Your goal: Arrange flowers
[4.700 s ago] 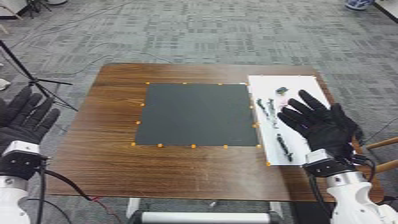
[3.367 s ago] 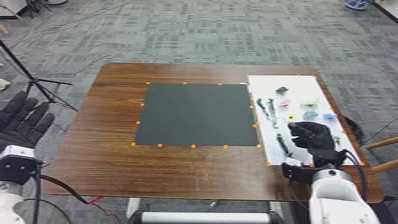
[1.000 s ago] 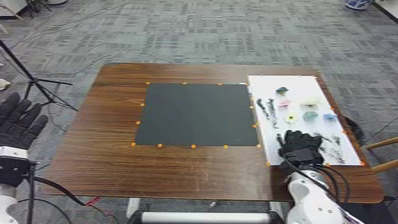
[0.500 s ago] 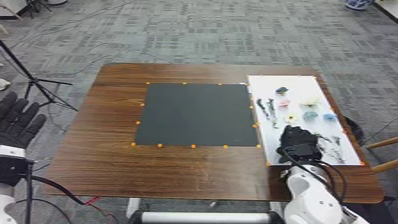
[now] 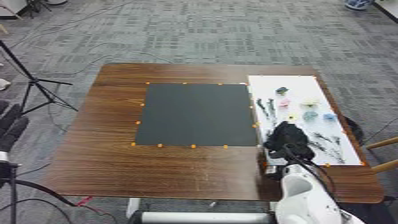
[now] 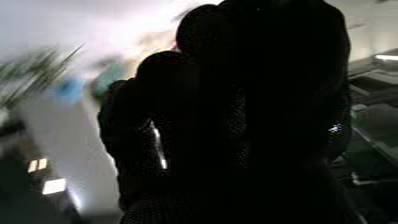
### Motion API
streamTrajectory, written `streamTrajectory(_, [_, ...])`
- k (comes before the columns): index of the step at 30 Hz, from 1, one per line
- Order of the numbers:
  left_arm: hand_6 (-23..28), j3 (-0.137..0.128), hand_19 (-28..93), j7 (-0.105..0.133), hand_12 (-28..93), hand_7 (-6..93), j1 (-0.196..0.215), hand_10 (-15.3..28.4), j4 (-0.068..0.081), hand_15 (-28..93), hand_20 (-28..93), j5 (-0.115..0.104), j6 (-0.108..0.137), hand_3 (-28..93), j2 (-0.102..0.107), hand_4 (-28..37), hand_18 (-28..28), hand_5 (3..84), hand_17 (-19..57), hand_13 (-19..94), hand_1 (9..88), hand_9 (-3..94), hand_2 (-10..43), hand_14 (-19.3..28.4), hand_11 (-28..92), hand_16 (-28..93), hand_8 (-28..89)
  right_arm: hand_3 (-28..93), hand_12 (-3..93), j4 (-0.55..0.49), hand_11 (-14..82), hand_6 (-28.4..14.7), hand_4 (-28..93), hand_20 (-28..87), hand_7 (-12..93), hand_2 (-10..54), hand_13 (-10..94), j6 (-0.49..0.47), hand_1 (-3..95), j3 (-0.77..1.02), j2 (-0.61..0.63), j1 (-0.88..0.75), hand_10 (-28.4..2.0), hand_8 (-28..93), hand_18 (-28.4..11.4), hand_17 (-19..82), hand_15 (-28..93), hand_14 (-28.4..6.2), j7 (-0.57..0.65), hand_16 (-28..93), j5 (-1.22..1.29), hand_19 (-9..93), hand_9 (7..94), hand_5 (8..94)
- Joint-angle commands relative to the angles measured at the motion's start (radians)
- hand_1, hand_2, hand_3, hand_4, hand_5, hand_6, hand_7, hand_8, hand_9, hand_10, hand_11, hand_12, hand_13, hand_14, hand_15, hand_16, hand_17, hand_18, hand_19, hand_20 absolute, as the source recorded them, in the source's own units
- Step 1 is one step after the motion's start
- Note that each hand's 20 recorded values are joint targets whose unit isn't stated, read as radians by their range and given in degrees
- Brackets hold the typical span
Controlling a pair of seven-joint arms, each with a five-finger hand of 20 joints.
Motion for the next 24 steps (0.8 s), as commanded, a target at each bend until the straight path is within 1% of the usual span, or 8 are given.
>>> streamTrajectory(1, [9.1, -0.054, 23, 0.04, 11, 8.0, 0.056, 13.6, 0.018, 29, 12, -0.022, 0.012, 71, -0.015, -27.6, 11.5, 39.9, -0.3, 25, 26.7, 33.3, 16.7, 13.4, 16, -3, -7, -28, 55.8, 0.062, 16.7, 1.0, 50, 46, 29, -9.5, 76, -0.073, 94.5, -0.197, -0.138, 0.418, -7.2, 24, -28.4, 42, 52, -9.0, -0.096, 56, 0.068, 84, 92.9, 86.7])
streamTrajectory(2, [9.1, -0.06, 23, 0.038, 11, 7.9, 0.056, 13.6, 0.021, 28, 12, -0.031, 0.022, 71, -0.013, -27.6, 11.5, 39.8, -0.3, 25, 26.7, 33.2, 16.6, 13.4, 16, -3, -7, -28, 55.9, 0.076, 16.6, 1.0, 50, 46, 30, -9.5, 76, -0.065, 94.5, -0.225, -0.156, 0.456, -7.2, 24, -28.4, 42, 52, -9.1, -0.105, 56, 0.078, 84, 92.8, 86.4])
streamTrajectory(6, [9.0, -0.06, 23, 0.006, 11, 7.7, 0.049, 13.5, 0.028, 28, 12, 0.005, 0.009, 71, -0.011, -27.8, 11.5, 39.2, -0.4, 25, 26.6, 32.9, 16.4, 13.3, 15, -2, -7, -28, 56.2, 0.137, 16.7, 1.0, 50, 46, 30, -9.5, 75, -0.041, 94.5, -0.332, -0.213, 0.577, -7.3, 24, -28.4, 42, 53, -9.1, -0.121, 56, 0.047, 84, 92.6, 85.8])
streamTrajectory(8, [9.0, -0.048, 23, 0.014, 11, 7.6, 0.04, 13.5, 0.029, 28, 12, -0.008, 0.013, 71, -0.006, -27.8, 11.5, 39.2, -0.4, 25, 26.6, 32.7, 16.4, 13.2, 15, -2, -7, -28, 56.0, 0.187, 16.7, 1.0, 51, 46, 31, -9.5, 75, -0.061, 94.4, -0.367, -0.258, 0.623, -7.2, 24, -28.4, 42, 53, -9.1, -0.14, 56, 0.047, 84, 92.6, 85.7])
streamTrajectory(12, [8.9, -0.031, 22, 0.004, 11, 7.6, 0.018, 13.5, 0.047, 27, 12, 0.005, 0.004, 71, 0.012, -27.9, 11.4, 39.1, -0.4, 25, 26.6, 32.6, 16.3, 13.2, 15, -2, -7, -28, 56.4, 0.269, 17.3, 0.8, 51, 46, 31, -9.5, 75, -0.136, 94.2, -0.443, -0.311, 0.717, -7.2, 23, -28.4, 42, 53, -9.3, -0.181, 57, 0.14, 85, 92.3, 85.4])
streamTrajectory(15, [8.9, -0.036, 22, 0.006, 11, 7.4, 0.008, 13.4, 0.05, 27, 12, 0.006, 0.021, 71, 0.027, -27.9, 11.4, 39.0, -0.5, 24, 26.6, 32.5, 16.3, 13.2, 15, -2, -7, -28, 57.0, 0.349, 18.1, 0.8, 53, 46, 34, -9.5, 73, -0.163, 93.7, -0.504, -0.352, 0.776, -7.1, 22, -28.4, 41, 55, -9.9, -0.191, 57, 0.155, 85, 91.5, 83.4])
streamTrajectory(16, [8.8, -0.03, 22, 0.008, 11, 7.4, 0.01, 13.4, 0.054, 27, 12, 0.013, -0.001, 71, 0.034, -27.9, 11.4, 38.9, -0.5, 25, 26.6, 32.5, 16.3, 13.2, 15, -2, -7, -28, 56.9, 0.368, 18.2, 0.8, 53, 46, 35, -9.5, 73, -0.18, 93.7, -0.509, -0.369, 0.782, -7.1, 22, -28.4, 41, 55, -10.0, -0.185, 56, 0.166, 85, 91.4, 83.2])
streamTrajectory(24, [8.8, 0.029, 22, 0.006, 11, 7.3, -0.059, 13.3, 0.068, 26, 12, 0.013, 0.035, 71, 0.07, -27.9, 11.4, 38.8, -0.6, 24, 26.5, 32.4, 16.2, 13.2, 15, -2, -7, -28, 56.8, 0.495, 18.7, 0.8, 53, 45, 37, -9.5, 73, -0.27, 93.5, -0.567, -0.479, 0.809, -6.8, 20, -28.4, 40, 56, -10.2, -0.133, 56, 0.202, 85, 91.2, 82.3])
